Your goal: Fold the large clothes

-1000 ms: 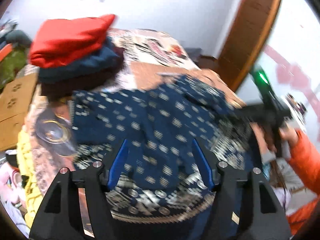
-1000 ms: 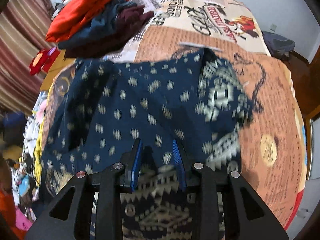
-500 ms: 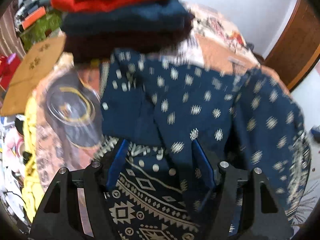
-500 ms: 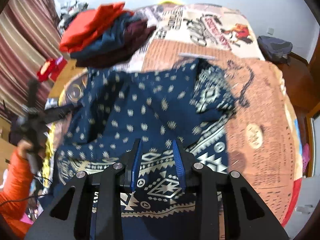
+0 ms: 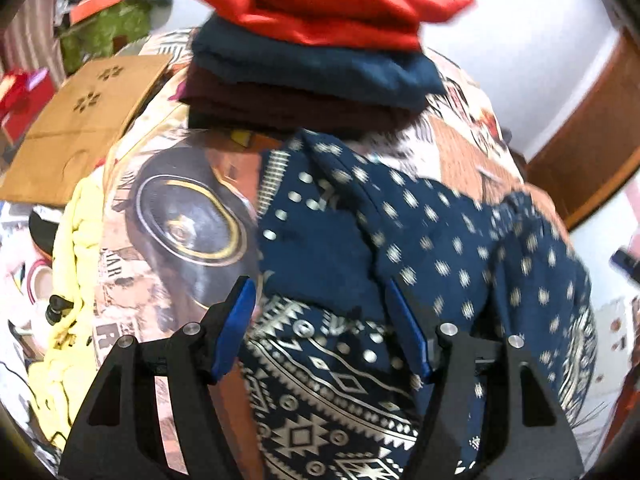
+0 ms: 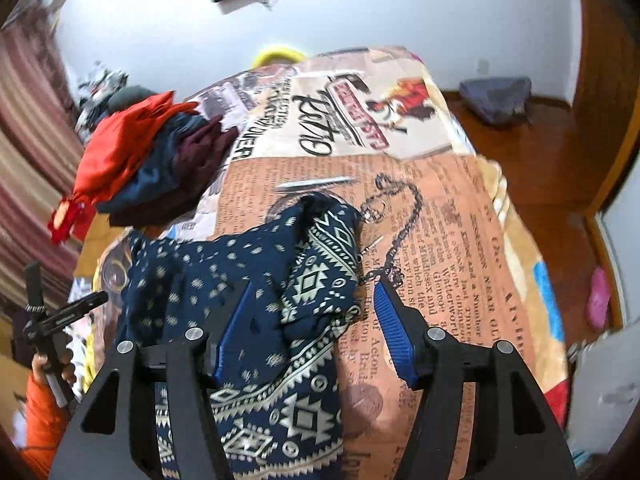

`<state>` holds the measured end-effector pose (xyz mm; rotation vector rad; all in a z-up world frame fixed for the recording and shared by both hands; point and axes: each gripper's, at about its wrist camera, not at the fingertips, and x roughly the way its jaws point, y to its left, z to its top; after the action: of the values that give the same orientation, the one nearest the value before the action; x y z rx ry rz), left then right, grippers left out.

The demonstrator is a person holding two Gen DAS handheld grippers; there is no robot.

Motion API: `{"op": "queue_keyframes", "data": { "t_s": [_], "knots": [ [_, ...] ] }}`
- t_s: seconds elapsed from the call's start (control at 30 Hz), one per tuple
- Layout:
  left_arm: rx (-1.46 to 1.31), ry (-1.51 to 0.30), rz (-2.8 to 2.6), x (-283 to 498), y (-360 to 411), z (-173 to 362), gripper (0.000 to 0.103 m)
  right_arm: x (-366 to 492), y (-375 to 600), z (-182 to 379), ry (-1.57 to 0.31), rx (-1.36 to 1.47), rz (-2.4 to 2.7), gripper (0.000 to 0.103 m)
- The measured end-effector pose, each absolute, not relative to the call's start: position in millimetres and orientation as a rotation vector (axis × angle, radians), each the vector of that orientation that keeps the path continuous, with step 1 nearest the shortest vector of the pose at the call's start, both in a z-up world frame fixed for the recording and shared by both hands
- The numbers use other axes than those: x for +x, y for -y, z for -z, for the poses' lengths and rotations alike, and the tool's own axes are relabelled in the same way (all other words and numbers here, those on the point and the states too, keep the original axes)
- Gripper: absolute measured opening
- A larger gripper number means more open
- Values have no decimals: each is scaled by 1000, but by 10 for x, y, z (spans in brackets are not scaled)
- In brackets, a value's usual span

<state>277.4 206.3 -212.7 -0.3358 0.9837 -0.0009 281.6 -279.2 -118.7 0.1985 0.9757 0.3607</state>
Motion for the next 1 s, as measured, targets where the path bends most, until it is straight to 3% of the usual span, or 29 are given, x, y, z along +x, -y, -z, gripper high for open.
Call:
{"op": "queue_keyframes", "data": {
  "t_s": [0.3, 0.73, 0.8, 0.83, 0.87, 1.0],
  "knots": [
    [-643, -1082, 57, 2982, -2494, 2700, 66, 3135, 2756, 1727, -1170, 281, -389, 57],
    [-878, -1083, 189, 3367, -2591, 3050, 67, 3399, 2613, 2009, -1224, 368, -462, 60],
    [-862, -1097, 182, 3395, -2578, 3027, 67, 3440, 2605, 2011, -1231, 371, -450, 52],
    [-851, -1103, 175, 3412, -2572, 3004, 66, 3454, 2598, 2012, -1236, 363, -444, 37],
    [-826, -1115, 173, 3416, -2544, 2976, 59, 3475, 2584, 2013, -1244, 346, -431, 20],
    [-742, -1127, 183, 3406, -2417, 2803, 16, 3454, 2541, 1924, -1205, 335, -449, 14]
  ]
}}
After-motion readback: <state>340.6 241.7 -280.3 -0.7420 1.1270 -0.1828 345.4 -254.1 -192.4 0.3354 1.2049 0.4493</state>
